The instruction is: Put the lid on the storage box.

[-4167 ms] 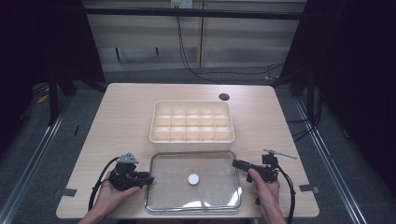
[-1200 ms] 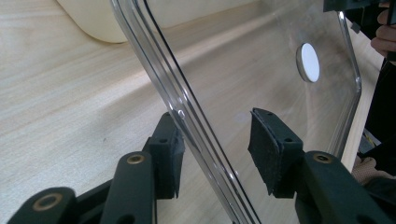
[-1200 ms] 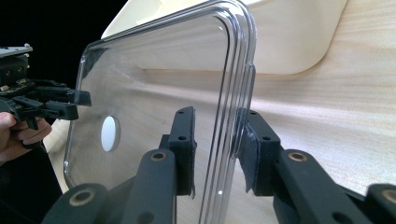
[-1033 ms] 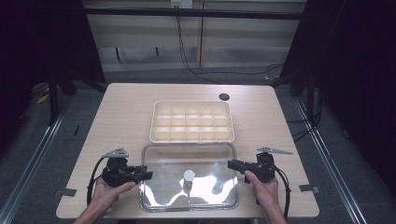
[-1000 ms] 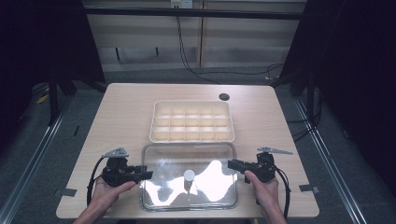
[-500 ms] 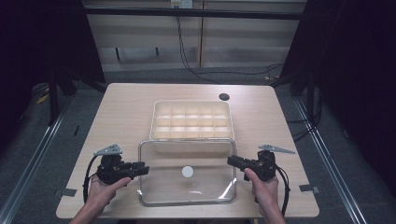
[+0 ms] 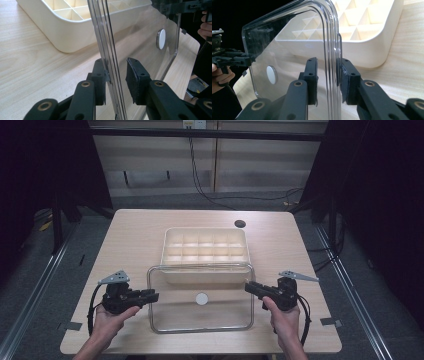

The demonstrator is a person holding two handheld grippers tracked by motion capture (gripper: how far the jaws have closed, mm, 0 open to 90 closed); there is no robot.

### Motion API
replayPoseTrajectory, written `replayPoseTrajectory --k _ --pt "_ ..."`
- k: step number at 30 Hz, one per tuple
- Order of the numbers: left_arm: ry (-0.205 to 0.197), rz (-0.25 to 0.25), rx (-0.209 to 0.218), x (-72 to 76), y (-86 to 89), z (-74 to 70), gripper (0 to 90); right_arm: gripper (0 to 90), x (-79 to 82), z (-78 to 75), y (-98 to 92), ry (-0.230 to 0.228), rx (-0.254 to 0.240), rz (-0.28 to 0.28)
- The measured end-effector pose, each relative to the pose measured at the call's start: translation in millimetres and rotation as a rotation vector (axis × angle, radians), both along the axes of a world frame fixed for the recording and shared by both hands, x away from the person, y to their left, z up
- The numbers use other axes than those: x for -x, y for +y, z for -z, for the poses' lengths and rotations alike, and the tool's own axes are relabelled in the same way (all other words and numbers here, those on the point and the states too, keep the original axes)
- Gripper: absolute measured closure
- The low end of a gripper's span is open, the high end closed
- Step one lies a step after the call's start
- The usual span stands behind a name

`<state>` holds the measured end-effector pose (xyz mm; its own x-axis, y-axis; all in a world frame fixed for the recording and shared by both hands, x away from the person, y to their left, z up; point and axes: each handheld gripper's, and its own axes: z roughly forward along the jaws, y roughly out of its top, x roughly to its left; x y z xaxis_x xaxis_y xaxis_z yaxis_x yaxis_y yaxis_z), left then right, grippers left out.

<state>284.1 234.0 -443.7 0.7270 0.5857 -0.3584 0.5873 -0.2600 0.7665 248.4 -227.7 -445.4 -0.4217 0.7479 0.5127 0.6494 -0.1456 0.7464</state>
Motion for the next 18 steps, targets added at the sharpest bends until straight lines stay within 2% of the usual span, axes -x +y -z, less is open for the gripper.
replayPoseTrajectory --k 3,8,11,18 --pt "-0.004 -0.006 0.000 -1.2 -0.9 -3.2 70.7 70.2 0.1 -5.2 0.3 -0.017 0.007 0.004" --pt "-0.011 -0.002 0.000 -3.7 -1.6 -6.3 71.1 69.3 -1.4 -9.2 0.9 -0.019 0.012 0.016" --pt "-0.024 -0.006 0.008 -5.4 0.3 -11.5 71.5 68.4 -5.6 -10.3 1.9 -0.009 -0.005 0.034" --pt "-0.037 -0.012 0.012 -12.3 -1.1 -16.9 71.3 68.3 -11.8 -19.6 3.4 -0.044 0.015 0.038"
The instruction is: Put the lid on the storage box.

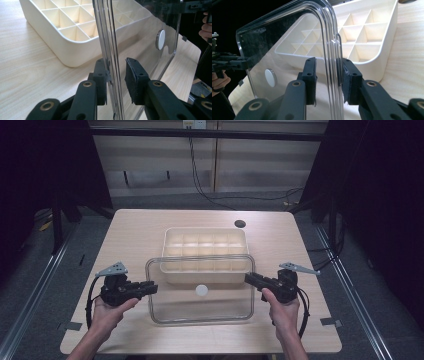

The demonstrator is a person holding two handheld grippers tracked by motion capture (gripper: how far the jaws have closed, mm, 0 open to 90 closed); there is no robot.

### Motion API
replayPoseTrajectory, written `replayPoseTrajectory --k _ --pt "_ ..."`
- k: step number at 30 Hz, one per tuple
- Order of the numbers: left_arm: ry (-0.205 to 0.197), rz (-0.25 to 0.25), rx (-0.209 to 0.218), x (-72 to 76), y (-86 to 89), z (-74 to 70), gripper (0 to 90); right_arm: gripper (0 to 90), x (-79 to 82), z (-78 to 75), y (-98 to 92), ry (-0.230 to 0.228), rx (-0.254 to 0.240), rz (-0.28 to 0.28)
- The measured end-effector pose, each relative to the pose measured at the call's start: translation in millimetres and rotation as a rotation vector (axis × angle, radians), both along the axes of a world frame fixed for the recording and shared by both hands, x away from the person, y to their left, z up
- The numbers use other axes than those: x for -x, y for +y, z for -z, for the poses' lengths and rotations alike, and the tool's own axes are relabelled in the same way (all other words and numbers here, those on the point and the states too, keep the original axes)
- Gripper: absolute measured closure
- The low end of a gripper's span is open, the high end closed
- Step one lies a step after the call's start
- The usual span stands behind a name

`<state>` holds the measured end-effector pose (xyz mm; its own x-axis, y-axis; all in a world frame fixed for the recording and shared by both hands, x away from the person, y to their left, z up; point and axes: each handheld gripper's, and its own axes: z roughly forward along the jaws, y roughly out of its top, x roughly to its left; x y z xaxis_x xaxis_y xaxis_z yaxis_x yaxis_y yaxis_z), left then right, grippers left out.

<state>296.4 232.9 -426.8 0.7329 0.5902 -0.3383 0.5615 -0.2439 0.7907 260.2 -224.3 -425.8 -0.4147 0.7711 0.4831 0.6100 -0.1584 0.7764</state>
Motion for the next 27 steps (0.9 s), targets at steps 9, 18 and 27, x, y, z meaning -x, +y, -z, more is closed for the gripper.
replayPoseTrajectory --k 9,18,27 --pt "-0.018 -0.009 0.007 -4.5 -2.7 -9.9 71.0 68.5 -5.0 -8.0 -3.1 -0.019 -0.009 0.003" --pt "-0.039 -0.022 0.023 -13.9 -1.5 -23.4 70.9 68.5 -16.3 -25.9 -2.1 -0.042 0.001 -0.003" --pt "-0.060 -0.035 0.006 -23.9 -3.1 -37.1 70.4 68.4 -26.5 -37.0 -1.0 -0.055 0.007 -0.002"
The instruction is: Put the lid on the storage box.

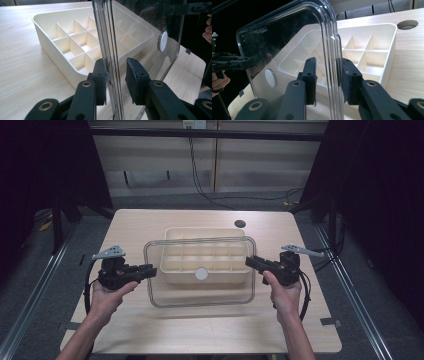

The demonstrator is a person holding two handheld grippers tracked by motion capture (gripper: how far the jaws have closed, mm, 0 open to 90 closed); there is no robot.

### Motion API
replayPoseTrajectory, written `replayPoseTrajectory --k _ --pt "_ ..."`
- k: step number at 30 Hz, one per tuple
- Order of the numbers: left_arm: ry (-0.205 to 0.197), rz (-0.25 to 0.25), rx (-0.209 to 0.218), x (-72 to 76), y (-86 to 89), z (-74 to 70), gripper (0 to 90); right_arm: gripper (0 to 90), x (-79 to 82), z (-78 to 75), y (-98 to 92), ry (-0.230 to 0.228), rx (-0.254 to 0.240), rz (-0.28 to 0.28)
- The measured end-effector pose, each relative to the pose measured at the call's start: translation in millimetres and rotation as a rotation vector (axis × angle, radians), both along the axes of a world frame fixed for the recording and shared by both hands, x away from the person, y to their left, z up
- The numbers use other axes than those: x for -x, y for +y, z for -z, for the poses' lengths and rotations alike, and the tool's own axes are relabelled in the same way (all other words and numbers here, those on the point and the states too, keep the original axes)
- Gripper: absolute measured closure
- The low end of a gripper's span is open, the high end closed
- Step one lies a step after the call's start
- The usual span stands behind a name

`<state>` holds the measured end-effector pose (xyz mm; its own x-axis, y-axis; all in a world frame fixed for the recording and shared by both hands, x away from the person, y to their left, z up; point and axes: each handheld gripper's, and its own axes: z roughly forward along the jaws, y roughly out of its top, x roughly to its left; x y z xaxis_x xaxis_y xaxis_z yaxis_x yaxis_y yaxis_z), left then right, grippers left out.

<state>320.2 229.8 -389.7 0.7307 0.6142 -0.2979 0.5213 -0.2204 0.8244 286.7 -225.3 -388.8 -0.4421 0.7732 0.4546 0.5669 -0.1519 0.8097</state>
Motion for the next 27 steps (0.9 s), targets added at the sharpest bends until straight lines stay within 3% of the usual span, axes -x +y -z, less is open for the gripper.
replayPoseTrajectory --k 11,27 --pt "-0.022 -0.017 0.048 -9.2 -7.2 -14.6 70.5 68.0 -10.1 -9.3 -7.3 -0.015 -0.020 0.020" --pt "-0.063 -0.028 0.030 -26.1 -9.8 -34.2 69.5 67.6 -29.3 -19.6 -8.2 -0.033 -0.026 0.025"
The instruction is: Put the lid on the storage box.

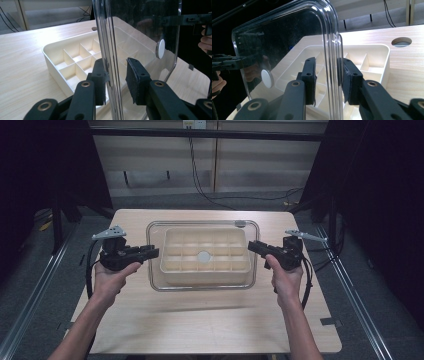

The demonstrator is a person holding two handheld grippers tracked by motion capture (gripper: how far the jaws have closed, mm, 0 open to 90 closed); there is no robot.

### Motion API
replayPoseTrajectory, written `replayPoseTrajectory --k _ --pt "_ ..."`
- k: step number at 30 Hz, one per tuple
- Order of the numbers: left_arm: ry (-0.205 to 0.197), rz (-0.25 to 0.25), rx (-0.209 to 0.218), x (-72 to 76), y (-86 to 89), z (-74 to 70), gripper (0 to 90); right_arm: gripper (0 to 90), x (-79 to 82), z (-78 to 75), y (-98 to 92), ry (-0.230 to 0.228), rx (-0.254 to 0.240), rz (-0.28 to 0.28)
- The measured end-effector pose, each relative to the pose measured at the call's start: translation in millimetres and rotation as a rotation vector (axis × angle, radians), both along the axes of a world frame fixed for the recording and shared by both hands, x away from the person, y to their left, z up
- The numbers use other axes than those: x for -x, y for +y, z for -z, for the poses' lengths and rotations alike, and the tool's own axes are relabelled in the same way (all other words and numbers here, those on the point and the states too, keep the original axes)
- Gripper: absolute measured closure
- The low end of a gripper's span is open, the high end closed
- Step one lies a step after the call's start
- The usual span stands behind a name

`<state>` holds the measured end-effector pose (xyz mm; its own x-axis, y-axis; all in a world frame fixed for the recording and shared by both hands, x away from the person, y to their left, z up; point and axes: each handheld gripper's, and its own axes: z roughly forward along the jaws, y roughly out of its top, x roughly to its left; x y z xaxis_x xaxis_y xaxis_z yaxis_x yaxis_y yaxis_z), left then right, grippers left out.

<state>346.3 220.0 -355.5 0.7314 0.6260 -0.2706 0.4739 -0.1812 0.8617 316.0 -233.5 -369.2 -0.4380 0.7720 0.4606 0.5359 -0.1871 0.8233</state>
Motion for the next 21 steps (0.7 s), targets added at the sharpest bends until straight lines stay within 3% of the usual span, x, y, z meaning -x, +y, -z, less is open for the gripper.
replayPoseTrajectory --k 6,21 --pt "-0.005 -0.020 0.013 -7.8 -0.2 -4.3 69.6 66.8 -5.0 -8.9 2.7 -0.025 0.029 -0.002" --pt "0.009 -0.036 -0.003 -30.8 -4.8 -9.1 68.6 66.6 -32.6 -18.4 0.1 -0.003 0.024 0.005"
